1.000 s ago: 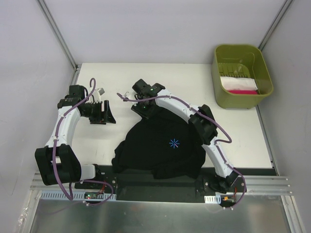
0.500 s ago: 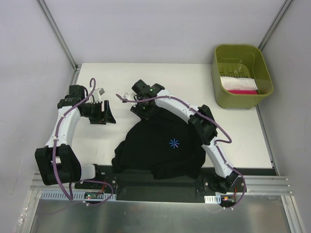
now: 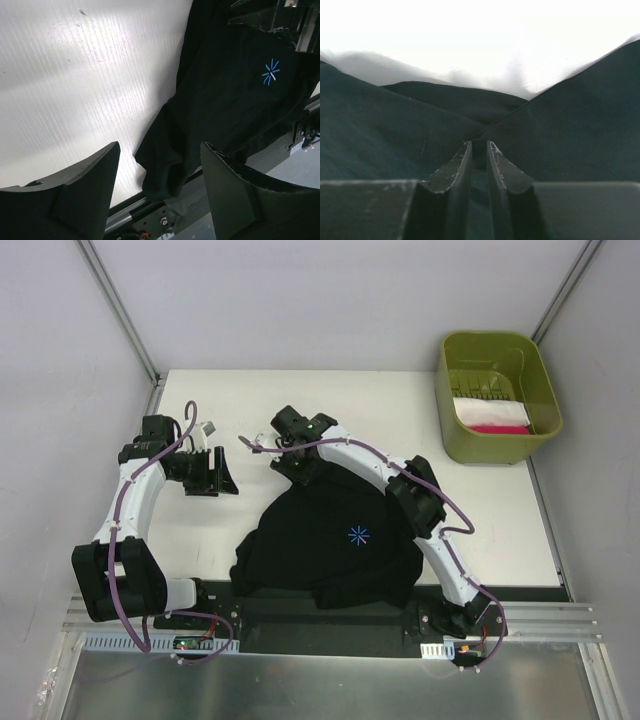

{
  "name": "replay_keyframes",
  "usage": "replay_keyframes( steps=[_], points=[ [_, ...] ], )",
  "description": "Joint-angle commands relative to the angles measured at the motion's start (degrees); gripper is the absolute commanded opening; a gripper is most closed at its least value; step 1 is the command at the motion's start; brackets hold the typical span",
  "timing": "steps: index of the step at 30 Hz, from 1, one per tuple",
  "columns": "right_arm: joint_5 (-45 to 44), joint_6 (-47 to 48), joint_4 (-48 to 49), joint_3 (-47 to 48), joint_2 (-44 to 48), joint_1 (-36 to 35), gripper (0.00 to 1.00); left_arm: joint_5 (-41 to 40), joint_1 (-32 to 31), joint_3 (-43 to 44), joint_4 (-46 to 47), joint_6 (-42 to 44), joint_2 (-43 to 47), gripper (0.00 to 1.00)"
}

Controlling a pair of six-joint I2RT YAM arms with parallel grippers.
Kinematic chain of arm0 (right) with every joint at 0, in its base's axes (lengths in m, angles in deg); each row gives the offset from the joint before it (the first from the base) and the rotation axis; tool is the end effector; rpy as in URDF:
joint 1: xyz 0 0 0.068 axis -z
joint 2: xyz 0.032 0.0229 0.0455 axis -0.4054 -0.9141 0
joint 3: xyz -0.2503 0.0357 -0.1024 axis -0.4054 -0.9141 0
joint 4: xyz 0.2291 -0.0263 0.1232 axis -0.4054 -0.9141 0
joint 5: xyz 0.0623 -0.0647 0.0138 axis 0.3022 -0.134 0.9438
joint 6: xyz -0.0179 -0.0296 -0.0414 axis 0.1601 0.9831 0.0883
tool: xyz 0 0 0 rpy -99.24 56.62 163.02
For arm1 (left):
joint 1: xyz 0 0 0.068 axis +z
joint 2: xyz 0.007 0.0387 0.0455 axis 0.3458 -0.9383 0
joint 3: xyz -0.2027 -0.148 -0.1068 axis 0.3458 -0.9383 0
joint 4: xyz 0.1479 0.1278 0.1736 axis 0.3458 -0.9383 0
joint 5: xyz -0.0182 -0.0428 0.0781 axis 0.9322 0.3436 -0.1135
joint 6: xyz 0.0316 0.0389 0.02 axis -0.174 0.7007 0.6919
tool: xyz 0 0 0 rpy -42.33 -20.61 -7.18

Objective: Roll the t-shirts
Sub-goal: Flatten out the T-shirt at the center of the board.

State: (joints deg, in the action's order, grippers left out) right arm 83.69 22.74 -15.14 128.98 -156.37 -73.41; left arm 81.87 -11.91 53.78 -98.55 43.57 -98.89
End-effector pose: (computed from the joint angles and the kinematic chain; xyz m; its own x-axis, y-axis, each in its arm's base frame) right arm 0.3239 0.3880 0.2168 0.0261 -0.8868 -0.4614 -0.9831 0.0609 -0.1726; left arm 0.2553 0.0162 0.2722 -0.8387 -0.0465 -0.5426 0.2515 0.8507 -0.4616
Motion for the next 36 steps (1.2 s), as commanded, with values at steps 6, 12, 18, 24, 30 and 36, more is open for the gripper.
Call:
replay_keyframes(
  steps=[6,12,18,24,30,36],
  points=[
    [0.5,0.4,-1.2,3.4,1.0,0.1,0.01,1.1,0.0,0.2,0.3,0.5,-0.1,0.65],
    [-4.9,-4.8,1.0,5.9,8.0,1.9,0.01,1.6,0.0,-0.5,0.8,0.6,-0.4,0.64],
    [-12.5,-6.6,2.4,5.7,16.4,4.5,0.01,1.6,-2.6,-1.7,1.8,0.2,-1.8,0.66],
    [-17.0,-5.2,1.9,2.5,23.8,7.7,0.01,-0.4,-11.1,-1.0,1.9,0.0,-4.6,0.7],
    [-20.7,-4.3,1.8,1.1,30.0,13.3,0.01,-2.5,-16.3,0.6,1.6,2.9,-10.7,0.69],
    [-12.7,-3.6,0.3,-2.1,34.6,19.1,0.01,-3.8,-17.4,5.1,-2.6,8.1,-17.4,0.66]
  ],
)
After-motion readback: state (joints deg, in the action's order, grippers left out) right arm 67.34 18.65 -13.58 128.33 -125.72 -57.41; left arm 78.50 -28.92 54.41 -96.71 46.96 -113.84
